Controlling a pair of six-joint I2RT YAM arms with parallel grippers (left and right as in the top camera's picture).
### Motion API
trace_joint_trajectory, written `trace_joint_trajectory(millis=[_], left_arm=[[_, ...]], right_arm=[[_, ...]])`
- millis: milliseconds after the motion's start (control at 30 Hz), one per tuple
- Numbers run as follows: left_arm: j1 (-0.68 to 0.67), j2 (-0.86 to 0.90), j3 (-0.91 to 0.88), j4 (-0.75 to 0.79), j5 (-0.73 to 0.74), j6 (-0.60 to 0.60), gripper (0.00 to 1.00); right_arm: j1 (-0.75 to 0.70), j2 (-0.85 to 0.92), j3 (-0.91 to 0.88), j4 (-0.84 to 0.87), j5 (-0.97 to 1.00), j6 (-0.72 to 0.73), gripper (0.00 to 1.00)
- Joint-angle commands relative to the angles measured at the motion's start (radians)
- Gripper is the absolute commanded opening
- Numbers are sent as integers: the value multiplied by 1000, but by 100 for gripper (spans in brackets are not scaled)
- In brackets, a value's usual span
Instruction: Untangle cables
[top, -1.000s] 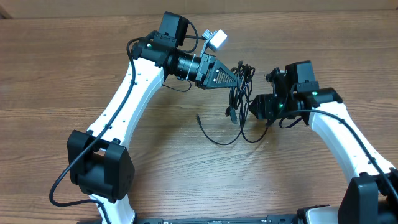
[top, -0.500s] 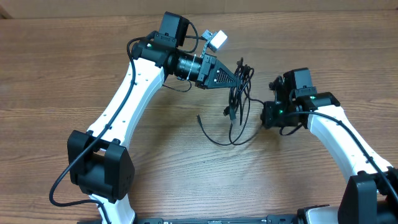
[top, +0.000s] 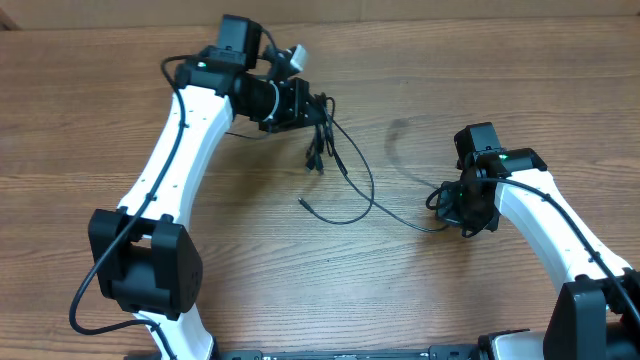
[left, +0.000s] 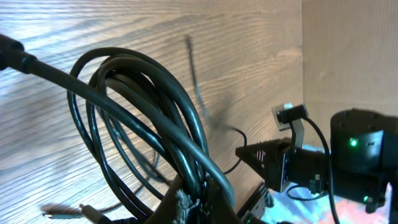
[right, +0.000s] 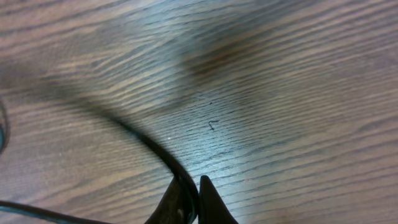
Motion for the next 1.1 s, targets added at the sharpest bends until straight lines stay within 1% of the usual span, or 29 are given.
trace_joint_trajectory(millis=[0, 33, 67, 100, 133, 167, 200, 233, 267, 300, 333, 400, 533, 667, 800, 900, 967, 1067], left_arm=[[11, -13, 13, 2, 27, -16, 4], [11, -13, 13, 2, 37, -16, 4], [11, -13, 13, 2, 56, -13, 4], [9, -13, 13, 3, 89, -1, 4], [7, -13, 13, 6, 129, 21, 4], [4, -13, 13, 11, 173, 49, 4], [1, -13, 13, 25, 249, 95, 4], [0, -13, 13, 32, 295, 122, 4], [-1, -13, 13, 39, 347, 149, 4], [-1, -13, 13, 47, 391, 174, 4], [-2, -13, 13, 52, 438, 202, 4], [-4, -13, 13, 55, 475, 232, 4], [-5, -13, 13, 24, 473, 287, 4], [-7, -12, 13, -118, 431, 438, 4], [-34, -12, 12, -299, 349, 653, 4], [-68, -12, 12, -393, 265, 768, 4], [-89, -12, 12, -422, 218, 807, 4], [-129, -12, 11, -431, 93, 814, 4]], right_arm=[[-6, 3, -6, 5, 35, 93, 4], [-6, 3, -6, 11, 21, 92, 4], [-6, 3, -6, 17, 0, 93, 8], [-6, 3, -6, 21, -28, 92, 19], [-6, 3, -6, 24, -60, 92, 36], [-5, 3, -6, 25, -103, 86, 59], [-5, 3, -6, 26, -130, 77, 67], [-5, 3, -6, 29, -172, 44, 73], [-5, 3, -6, 32, -219, -2, 79], [-5, 3, -6, 34, -260, -39, 82], [-5, 3, -6, 37, -329, -103, 84], [-5, 3, -6, 40, -408, -166, 85], [-6, 3, -4, 52, -441, -183, 85], [-6, 3, 19, 55, -460, -187, 86], [-6, 3, 67, 55, -576, -235, 86], [-6, 3, 100, 55, -655, -236, 86], [-6, 3, 120, 55, -734, -270, 86], [-6, 3, 139, 57, -829, -285, 86]])
